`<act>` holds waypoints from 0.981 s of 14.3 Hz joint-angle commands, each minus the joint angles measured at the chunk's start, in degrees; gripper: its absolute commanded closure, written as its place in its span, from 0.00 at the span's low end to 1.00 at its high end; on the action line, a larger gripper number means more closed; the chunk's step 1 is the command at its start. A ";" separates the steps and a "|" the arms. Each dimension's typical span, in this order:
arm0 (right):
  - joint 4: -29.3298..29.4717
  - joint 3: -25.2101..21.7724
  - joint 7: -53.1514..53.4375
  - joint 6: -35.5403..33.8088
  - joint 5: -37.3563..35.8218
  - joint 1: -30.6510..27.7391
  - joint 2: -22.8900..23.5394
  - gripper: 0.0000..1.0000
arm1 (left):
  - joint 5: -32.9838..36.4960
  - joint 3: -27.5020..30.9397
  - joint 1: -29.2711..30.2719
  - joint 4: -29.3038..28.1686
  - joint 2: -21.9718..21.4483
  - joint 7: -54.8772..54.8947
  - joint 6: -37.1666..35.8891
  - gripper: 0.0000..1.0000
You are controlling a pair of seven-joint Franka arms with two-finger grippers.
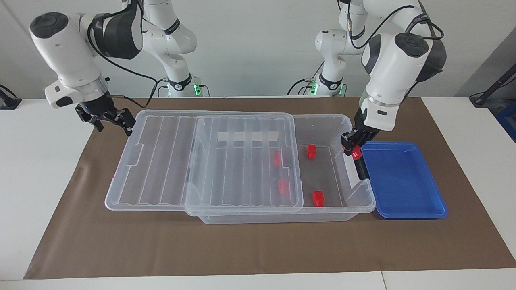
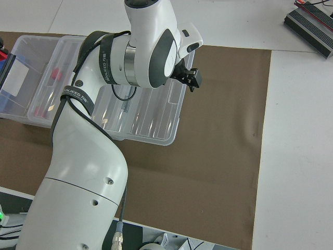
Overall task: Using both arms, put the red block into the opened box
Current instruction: 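Lift the red block with the left gripper and carry it over the box opening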
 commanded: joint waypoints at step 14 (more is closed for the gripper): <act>6.63 2.11 -0.18 -11.33 1.07 0.41 -0.58 0.00 | 15.44 0.84 -7.21 -17.57 6.14 -9.27 20.79 1.00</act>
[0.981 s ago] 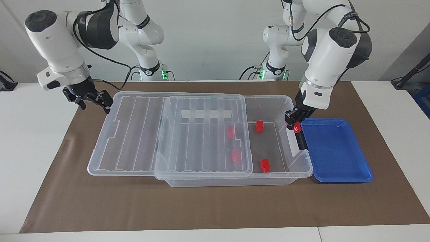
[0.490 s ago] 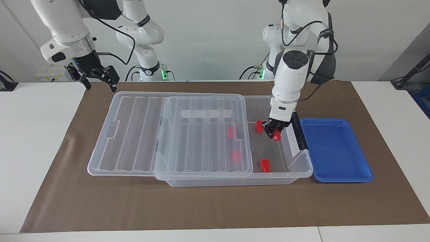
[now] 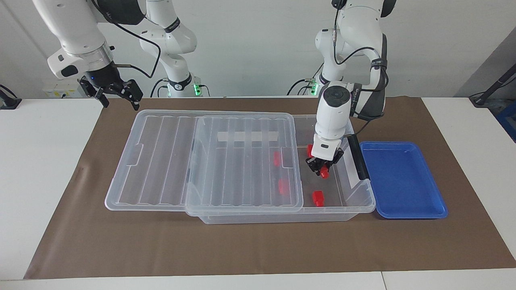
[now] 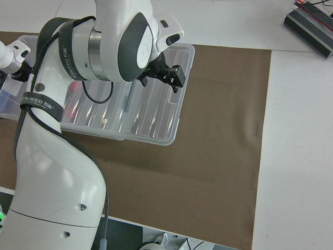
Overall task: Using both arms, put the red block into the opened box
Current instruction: 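Lift the red block with the left gripper and carry it over the box opening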
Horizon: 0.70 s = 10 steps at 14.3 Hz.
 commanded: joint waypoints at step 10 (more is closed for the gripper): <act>0.75 0.32 -0.05 0.12 0.72 -0.09 0.88 0.00 | 3.01 1.19 -0.83 -5.64 1.25 -3.52 9.32 1.00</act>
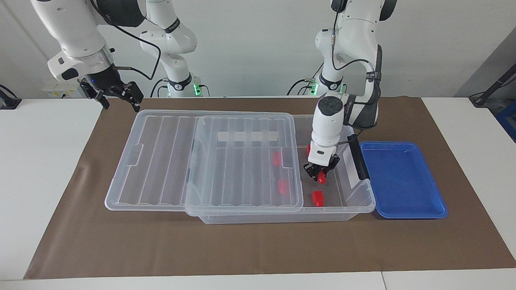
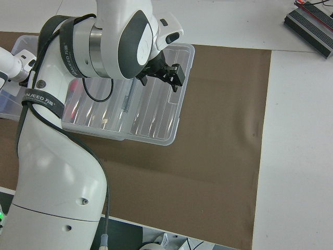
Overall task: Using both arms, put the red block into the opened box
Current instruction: 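Lift the red block with the left gripper and carry it over the box opening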
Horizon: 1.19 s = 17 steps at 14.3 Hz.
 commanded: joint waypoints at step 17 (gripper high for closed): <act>0.10 0.30 -0.22 0.56 0.70 -0.39 0.18 0.00 | 1.48 1.00 -0.56 0.96 -0.62 -4.16 -0.97 0.10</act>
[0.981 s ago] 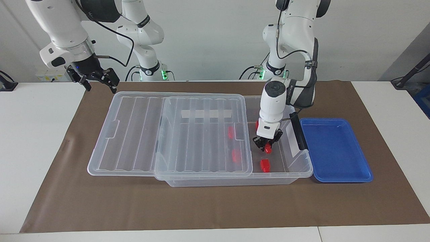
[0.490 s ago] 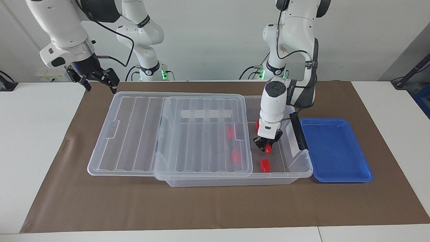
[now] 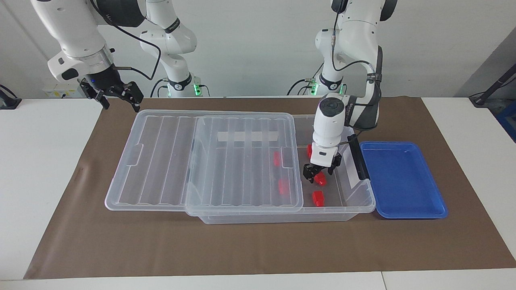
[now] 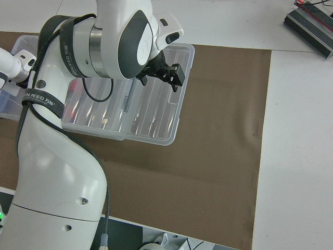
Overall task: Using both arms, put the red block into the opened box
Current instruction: 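Lift the red block with the left gripper and carry it over the box opening, then lower the red block into the box and open the left gripper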
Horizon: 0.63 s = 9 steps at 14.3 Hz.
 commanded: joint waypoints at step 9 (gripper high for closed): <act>0.02 0.30 -1.97 1.30 0.70 -0.65 0.16 0.00 | -0.65 0.16 -1.03 7.92 -7.23 -2.67 -19.58 0.10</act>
